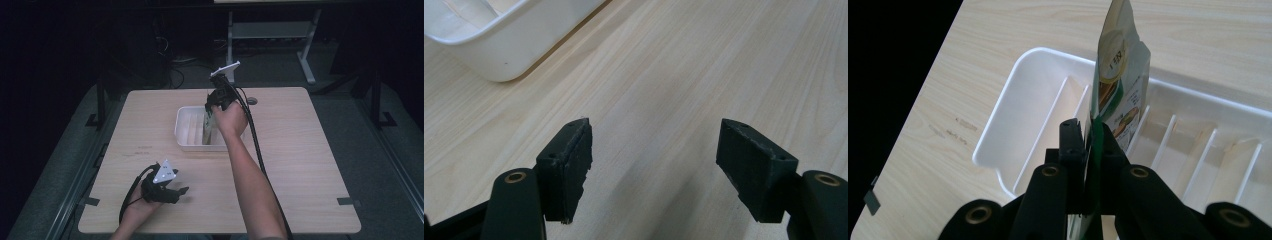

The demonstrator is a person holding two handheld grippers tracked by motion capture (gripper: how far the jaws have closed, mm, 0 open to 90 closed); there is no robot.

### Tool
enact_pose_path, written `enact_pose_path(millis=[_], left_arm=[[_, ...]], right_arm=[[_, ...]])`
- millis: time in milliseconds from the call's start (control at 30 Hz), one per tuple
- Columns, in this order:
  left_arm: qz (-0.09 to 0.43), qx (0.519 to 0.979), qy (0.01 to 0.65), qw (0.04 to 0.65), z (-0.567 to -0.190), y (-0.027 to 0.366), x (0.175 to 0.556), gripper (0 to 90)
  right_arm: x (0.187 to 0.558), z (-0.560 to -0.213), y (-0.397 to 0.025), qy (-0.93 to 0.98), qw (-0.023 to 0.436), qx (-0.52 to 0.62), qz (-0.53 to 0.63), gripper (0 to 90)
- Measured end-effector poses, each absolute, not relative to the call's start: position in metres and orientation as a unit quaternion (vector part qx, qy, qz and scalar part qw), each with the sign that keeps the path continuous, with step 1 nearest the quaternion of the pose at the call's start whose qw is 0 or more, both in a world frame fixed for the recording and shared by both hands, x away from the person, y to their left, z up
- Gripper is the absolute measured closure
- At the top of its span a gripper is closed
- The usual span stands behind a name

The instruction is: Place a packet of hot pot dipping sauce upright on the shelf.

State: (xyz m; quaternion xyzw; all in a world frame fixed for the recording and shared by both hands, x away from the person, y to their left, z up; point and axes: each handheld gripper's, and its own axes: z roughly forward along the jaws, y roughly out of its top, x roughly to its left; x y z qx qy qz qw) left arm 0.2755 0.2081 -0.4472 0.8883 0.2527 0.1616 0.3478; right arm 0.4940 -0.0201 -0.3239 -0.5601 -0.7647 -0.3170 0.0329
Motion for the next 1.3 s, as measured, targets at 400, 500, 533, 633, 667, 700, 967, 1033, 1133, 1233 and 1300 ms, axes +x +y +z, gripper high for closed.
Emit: enact_pose_path(millis=[400, 500, 533, 633, 667, 700, 967, 1033, 1133, 1233, 1300], left_arm=[[0.162, 0.888, 0.253, 0.347, -0.448, 0.208, 0.276, 30.0], [0.162, 0.888, 0.254, 0.347, -0.448, 0.208, 0.276, 30.0], [0.162, 0.888, 0.254, 0.347, -0.448, 0.208, 0.276, 29.9], [0.162, 0.888, 0.254, 0.347, -0.448, 0.208, 0.276, 29.9], [0.162, 0.888, 0.254, 0.347, -0.448, 0.208, 0.276, 29.9], [0.162, 0.888, 0.254, 0.347, -0.448, 0.208, 0.276, 29.9], [0.161, 0.889, 0.254, 0.346, -0.448, 0.208, 0.277, 29.9], [0.162, 0.889, 0.254, 0.345, -0.449, 0.208, 0.277, 29.8], [0.162, 0.889, 0.255, 0.345, -0.449, 0.208, 0.277, 29.8], [0.162, 0.888, 0.256, 0.346, -0.449, 0.209, 0.277, 29.8], [0.162, 0.888, 0.256, 0.346, -0.449, 0.209, 0.277, 29.8]], right_arm=[[0.489, -0.322, -0.024, -0.778, 0.045, -0.547, -0.304, 80.9], [0.487, -0.320, -0.025, -0.780, 0.044, -0.544, -0.306, 80.5], [0.487, -0.320, -0.025, -0.781, 0.044, -0.543, -0.306, 80.4], [0.486, -0.319, -0.027, -0.781, 0.042, -0.542, -0.307, 80.0], [0.485, -0.318, -0.028, -0.781, 0.042, -0.542, -0.308, 79.5], [0.485, -0.318, -0.028, -0.781, 0.042, -0.542, -0.308, 79.5], [0.482, -0.311, -0.038, -0.780, 0.040, -0.541, -0.311, 75.8], [0.481, -0.310, -0.040, -0.780, 0.038, -0.540, -0.315, 75.3], [0.480, -0.307, -0.044, -0.780, 0.038, -0.539, -0.316, 74.6], [0.479, -0.305, -0.048, -0.778, 0.038, -0.539, -0.321, 73.5], [0.478, -0.303, -0.050, -0.777, 0.038, -0.538, -0.325, 72.8]])
